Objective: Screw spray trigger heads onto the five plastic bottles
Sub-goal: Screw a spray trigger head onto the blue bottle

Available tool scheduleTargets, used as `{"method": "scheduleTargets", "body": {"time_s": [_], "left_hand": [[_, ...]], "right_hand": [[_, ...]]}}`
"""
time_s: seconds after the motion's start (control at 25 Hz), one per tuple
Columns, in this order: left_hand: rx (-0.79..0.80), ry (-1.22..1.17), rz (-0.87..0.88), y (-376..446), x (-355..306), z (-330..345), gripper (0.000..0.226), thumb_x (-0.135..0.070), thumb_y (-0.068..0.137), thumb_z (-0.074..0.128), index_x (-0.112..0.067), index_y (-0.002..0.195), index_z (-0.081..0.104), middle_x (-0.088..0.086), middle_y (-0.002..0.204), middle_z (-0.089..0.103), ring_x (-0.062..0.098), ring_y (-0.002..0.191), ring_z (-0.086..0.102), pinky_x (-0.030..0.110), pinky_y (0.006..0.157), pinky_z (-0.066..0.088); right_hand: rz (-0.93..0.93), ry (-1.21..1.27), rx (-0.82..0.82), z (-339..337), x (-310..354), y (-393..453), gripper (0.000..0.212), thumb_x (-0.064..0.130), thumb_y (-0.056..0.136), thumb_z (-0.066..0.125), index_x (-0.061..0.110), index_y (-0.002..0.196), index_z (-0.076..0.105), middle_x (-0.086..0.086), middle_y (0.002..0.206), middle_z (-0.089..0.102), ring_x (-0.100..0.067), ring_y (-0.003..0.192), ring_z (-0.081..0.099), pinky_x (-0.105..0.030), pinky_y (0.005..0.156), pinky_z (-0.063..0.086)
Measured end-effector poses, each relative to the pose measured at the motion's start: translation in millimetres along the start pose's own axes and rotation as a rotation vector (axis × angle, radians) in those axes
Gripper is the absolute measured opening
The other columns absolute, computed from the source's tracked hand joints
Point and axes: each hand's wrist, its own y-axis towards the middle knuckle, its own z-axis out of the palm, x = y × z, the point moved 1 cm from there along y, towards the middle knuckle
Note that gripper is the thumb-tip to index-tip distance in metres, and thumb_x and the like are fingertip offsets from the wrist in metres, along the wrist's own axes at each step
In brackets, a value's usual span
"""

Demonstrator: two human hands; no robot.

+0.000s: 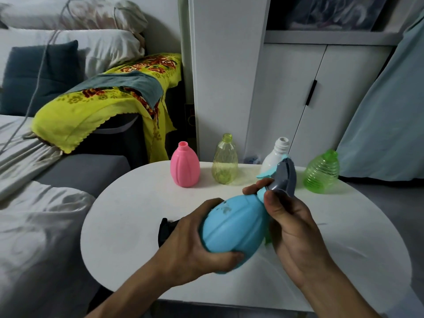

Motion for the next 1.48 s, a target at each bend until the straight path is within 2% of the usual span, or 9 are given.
{"method": "scheduleTargets", "body": {"time_s": [0.16, 0.4, 0.64, 0.76, 0.92, 1.0, 1.16, 1.36, 1.48], "left_hand": [[-0.087, 0.125, -0.017, -0.7, 6.0, 4.4, 0.085, -0.049, 0.054, 0.090, -0.042, 0.126, 0.046, -0.016, 0.113, 0.062, 0.010, 0.099, 0.066, 0.026, 0.071, 0.060], [0.272, -0.360, -0.183, 2.6, 4.7, -0.7, 0.076, -0.040, 0.061, 0.091, -0.039, 0.128, 0.055, -0.004, 0.122, 0.067, 0.019, 0.112, 0.065, 0.040, 0.087, 0.058], [-0.213, 0.250, 0.125, -3.0, 6.0, 3.8, 0.094, -0.062, 0.049, 0.087, -0.047, 0.130, 0.042, -0.015, 0.124, 0.049, 0.011, 0.112, 0.056, 0.024, 0.086, 0.056], [-0.125, -0.082, 0.011, 1.9, 4.2, 0.7, 0.095, -0.057, 0.050, 0.089, -0.053, 0.131, 0.041, -0.017, 0.130, 0.049, 0.009, 0.112, 0.059, 0.028, 0.083, 0.059], [0.039, -0.684, -0.288, 8.0, 5.5, -6.9, 0.070, -0.051, 0.060, 0.083, -0.048, 0.124, 0.057, -0.006, 0.129, 0.063, 0.022, 0.112, 0.066, 0.047, 0.093, 0.056], [0.084, -0.532, -0.203, 6.4, 2.8, -6.4, 0.065, -0.051, 0.062, 0.084, -0.039, 0.122, 0.062, -0.001, 0.123, 0.067, 0.024, 0.109, 0.066, 0.039, 0.084, 0.059], [-0.207, 0.247, 0.212, 0.3, 0.2, -1.2, 0.086, -0.063, 0.057, 0.082, -0.045, 0.131, 0.043, -0.015, 0.132, 0.046, 0.010, 0.120, 0.052, 0.017, 0.089, 0.052], [0.002, -0.329, -0.096, 4.3, 0.4, -13.4, 0.077, -0.067, 0.055, 0.077, -0.057, 0.125, 0.048, -0.015, 0.128, 0.059, 0.011, 0.106, 0.065, 0.026, 0.071, 0.060], [-0.072, 0.018, 0.045, 2.6, 1.2, -6.8, 0.077, -0.062, 0.056, 0.084, -0.046, 0.124, 0.051, -0.015, 0.120, 0.061, 0.010, 0.108, 0.062, 0.023, 0.077, 0.057]], "right_hand": [[0.082, 0.042, -0.016, -0.3, -5.9, 2.6, 0.022, 0.029, 0.081, 0.074, 0.015, 0.098, 0.070, -0.015, 0.106, 0.068, -0.028, 0.109, 0.061, -0.038, 0.091, 0.050], [0.037, 0.068, 0.079, -1.1, 1.9, 0.4, 0.038, 0.041, 0.081, 0.075, 0.013, 0.105, 0.067, -0.015, 0.109, 0.071, -0.025, 0.111, 0.064, -0.036, 0.090, 0.052], [0.091, -0.077, 0.067, 0.1, 0.6, 0.0, 0.048, 0.050, 0.078, 0.075, 0.016, 0.111, 0.071, -0.006, 0.128, 0.068, -0.026, 0.122, 0.061, -0.041, 0.096, 0.051], [0.071, 0.031, 0.011, -2.4, -2.5, 2.5, 0.053, 0.043, 0.081, 0.075, 0.004, 0.115, 0.063, -0.013, 0.126, 0.068, -0.030, 0.118, 0.062, -0.046, 0.093, 0.054], [0.077, 0.138, -0.020, -1.3, -2.1, 5.6, 0.027, 0.030, 0.089, 0.062, 0.010, 0.106, 0.067, -0.014, 0.117, 0.072, -0.028, 0.109, 0.067, -0.038, 0.084, 0.056], [0.109, 0.168, -0.030, -2.1, -3.6, 5.3, 0.024, 0.026, 0.089, 0.058, 0.010, 0.103, 0.069, -0.015, 0.118, 0.072, -0.028, 0.109, 0.068, -0.037, 0.082, 0.057], [0.113, 0.136, -0.057, -2.3, -5.3, 4.6, 0.023, 0.026, 0.091, 0.055, 0.013, 0.102, 0.070, -0.015, 0.124, 0.069, -0.029, 0.115, 0.065, -0.043, 0.088, 0.056], [0.078, 0.184, -0.087, -1.9, -0.3, 6.5, 0.023, 0.027, 0.089, 0.054, 0.020, 0.094, 0.076, -0.012, 0.117, 0.073, -0.027, 0.109, 0.068, -0.042, 0.087, 0.057], [0.073, 0.137, -0.099, -3.1, -0.4, 5.9, 0.022, 0.027, 0.089, 0.055, 0.020, 0.094, 0.076, -0.014, 0.119, 0.071, -0.032, 0.116, 0.064, -0.047, 0.093, 0.052]]}}
